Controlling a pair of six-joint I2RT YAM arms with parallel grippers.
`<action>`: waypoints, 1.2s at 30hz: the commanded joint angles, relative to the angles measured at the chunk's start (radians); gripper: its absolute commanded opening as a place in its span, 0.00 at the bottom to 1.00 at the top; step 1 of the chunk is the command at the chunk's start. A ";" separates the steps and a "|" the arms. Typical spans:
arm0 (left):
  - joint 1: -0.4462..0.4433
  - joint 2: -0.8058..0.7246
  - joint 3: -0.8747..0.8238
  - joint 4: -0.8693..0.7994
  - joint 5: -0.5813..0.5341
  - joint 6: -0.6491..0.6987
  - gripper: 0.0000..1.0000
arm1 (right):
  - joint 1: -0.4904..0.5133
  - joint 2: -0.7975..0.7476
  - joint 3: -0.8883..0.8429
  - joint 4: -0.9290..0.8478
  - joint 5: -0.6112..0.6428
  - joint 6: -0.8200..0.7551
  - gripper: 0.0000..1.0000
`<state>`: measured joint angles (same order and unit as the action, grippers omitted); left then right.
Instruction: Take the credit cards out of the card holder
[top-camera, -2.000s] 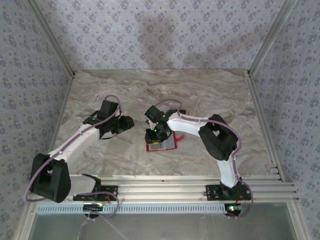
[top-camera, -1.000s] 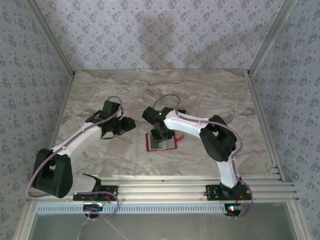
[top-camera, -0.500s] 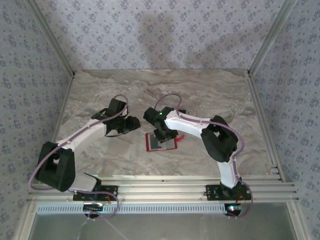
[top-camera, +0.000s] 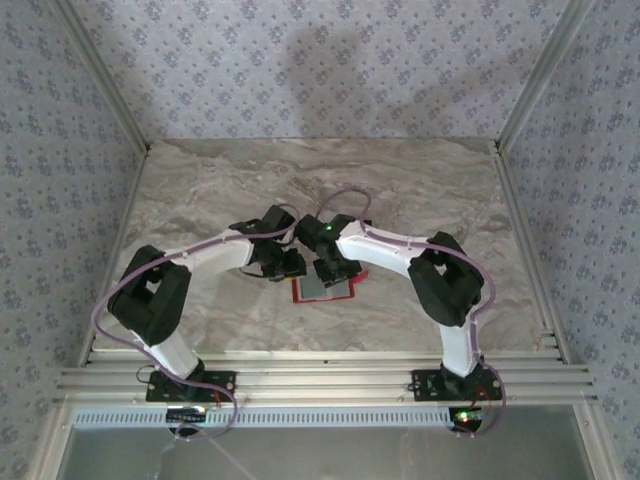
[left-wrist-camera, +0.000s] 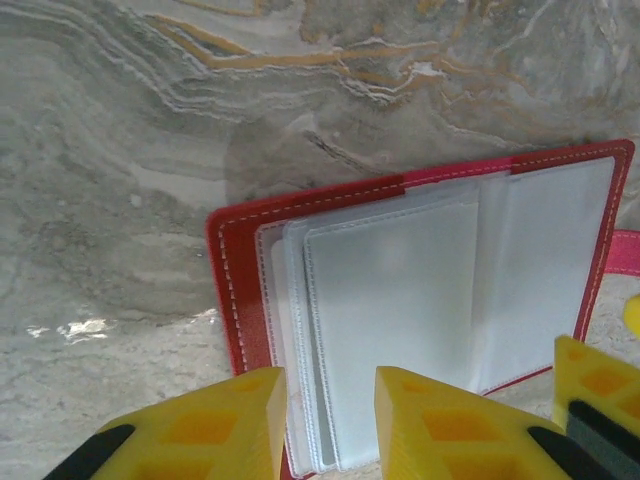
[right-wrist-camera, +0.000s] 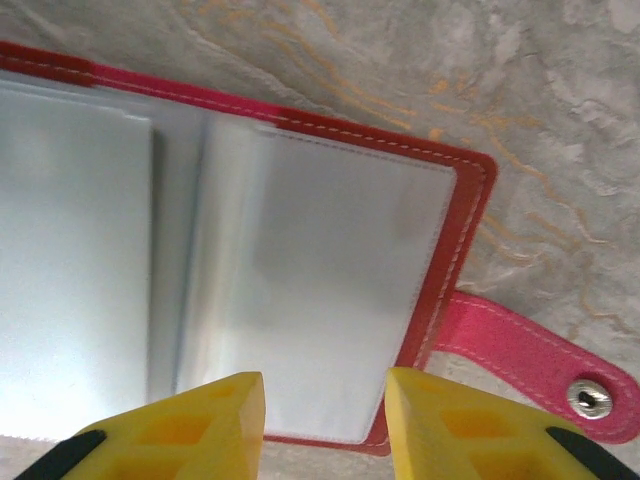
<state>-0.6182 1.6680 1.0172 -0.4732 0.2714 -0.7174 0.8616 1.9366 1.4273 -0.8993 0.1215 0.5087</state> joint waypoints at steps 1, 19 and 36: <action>0.031 -0.047 -0.024 -0.005 -0.024 -0.025 0.30 | -0.004 -0.057 -0.028 0.082 -0.131 0.022 0.38; 0.205 -0.235 -0.176 0.005 0.009 0.007 0.30 | -0.009 0.075 -0.004 0.361 -0.468 0.133 0.36; 0.204 -0.235 -0.172 0.013 0.020 0.012 0.30 | -0.004 0.035 -0.023 0.198 -0.271 0.092 0.36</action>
<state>-0.4179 1.4548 0.8478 -0.4667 0.2749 -0.7227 0.8589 1.9965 1.3998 -0.6052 -0.2314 0.6197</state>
